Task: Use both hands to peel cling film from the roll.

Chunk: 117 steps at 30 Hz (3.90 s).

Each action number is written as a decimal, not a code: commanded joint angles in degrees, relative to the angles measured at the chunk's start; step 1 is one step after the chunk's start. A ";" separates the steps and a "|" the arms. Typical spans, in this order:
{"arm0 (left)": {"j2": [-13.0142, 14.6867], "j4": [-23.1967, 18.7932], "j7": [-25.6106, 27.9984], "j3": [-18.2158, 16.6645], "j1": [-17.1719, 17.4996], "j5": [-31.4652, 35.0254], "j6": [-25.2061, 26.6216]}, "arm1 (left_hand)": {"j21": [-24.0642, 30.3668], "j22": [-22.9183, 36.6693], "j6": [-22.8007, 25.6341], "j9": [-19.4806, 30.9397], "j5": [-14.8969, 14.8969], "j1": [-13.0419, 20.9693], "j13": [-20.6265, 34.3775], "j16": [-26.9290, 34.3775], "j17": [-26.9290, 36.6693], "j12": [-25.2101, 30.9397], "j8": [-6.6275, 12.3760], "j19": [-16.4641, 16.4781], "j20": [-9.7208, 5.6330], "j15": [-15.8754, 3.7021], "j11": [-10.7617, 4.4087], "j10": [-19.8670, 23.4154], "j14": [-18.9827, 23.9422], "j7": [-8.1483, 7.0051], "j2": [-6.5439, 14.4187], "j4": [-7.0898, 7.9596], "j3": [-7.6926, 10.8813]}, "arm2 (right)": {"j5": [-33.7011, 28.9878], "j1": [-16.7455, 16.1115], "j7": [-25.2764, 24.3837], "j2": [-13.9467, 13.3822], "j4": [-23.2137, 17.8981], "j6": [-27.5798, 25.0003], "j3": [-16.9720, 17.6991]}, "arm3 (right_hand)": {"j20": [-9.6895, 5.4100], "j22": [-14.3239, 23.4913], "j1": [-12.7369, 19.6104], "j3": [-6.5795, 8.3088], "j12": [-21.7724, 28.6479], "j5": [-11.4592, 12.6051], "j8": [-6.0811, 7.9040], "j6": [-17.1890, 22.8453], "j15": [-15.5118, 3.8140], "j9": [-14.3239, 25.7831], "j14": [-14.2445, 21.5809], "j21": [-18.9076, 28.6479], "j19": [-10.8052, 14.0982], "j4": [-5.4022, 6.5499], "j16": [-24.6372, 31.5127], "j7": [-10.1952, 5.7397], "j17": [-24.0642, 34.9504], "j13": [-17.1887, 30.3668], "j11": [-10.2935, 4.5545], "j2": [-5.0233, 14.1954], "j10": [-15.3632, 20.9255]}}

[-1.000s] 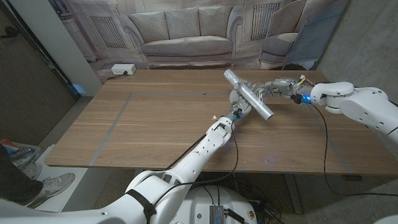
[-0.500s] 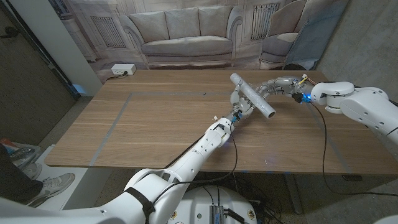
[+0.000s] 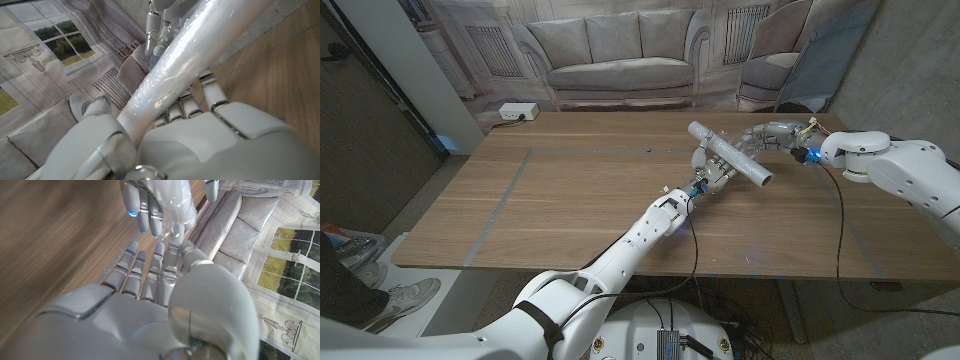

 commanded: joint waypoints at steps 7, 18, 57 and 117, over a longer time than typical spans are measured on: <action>3.20 -4.21 0.50 1.94 0.74 1.14 1.53 | -1.17 -0.04 1.07 0.31 0.17 1.46 0.12 0.10 -0.45 4.02 0.17 -2.45 1.24 -1.00 -2.37 8.51 1.35 -2.79 0.42 -0.55 0.22 | 1.41 -3.05 -4.65 -0.01 -1.47 0.50 2.97 | -0.04 0.28 0.83 0.77 -0.30 0.02 0.53 0.12 0.02 0.36 0.71 0.47 0.70 0.20 -0.09 0.69 0.20 0.20 -0.08 -0.02 0.35; 4.97 -7.03 1.21 3.07 1.34 1.77 2.23 | -1.29 -0.10 1.03 0.05 0.10 1.44 -0.19 -0.29 -0.96 -0.38 -0.72 -3.00 2.13 0.54 -0.40 -3.03 -1.57 -2.34 0.04 -0.68 -0.09 | 2.23 -5.53 -6.54 -0.15 -2.29 1.15 5.16 | -0.10 0.27 0.90 0.98 -0.37 0.01 0.63 0.09 -0.17 0.51 0.76 0.57 0.70 0.31 -0.16 0.71 0.22 0.20 -0.13 -0.12 0.48; 9.96 -16.80 5.30 6.13 5.04 2.02 2.83 | -1.43 -0.46 4.86 0.50 -0.31 1.55 -2.10 0.95 -2.33 -2.14 -0.46 -1.88 2.56 0.76 0.08 -1.01 -0.37 -3.69 -0.06 -0.85 -0.80 | 2.39 -14.84 -11.79 0.80 -8.30 4.50 13.83 | -0.12 0.23 1.16 1.70 -0.52 -0.05 0.79 0.21 -0.56 0.54 1.10 1.02 0.91 0.46 -0.26 0.89 0.24 0.21 -0.37 -0.57 1.10; 12.76 -21.50 6.16 7.18 7.65 0.57 2.43 | -1.48 -0.49 13.63 0.97 -0.33 2.31 -2.36 0.27 -2.78 -5.32 1.83 -1.35 2.55 1.51 1.20 -0.01 -0.35 -0.99 0.20 -1.24 -1.60 | 1.37 -11.29 -15.94 2.60 -10.19 0.80 13.41 | -0.52 0.17 1.19 2.60 -0.71 -0.15 0.89 0.32 -1.10 0.50 1.65 1.55 1.01 0.67 -0.29 0.85 0.24 0.22 -0.67 -1.01 1.90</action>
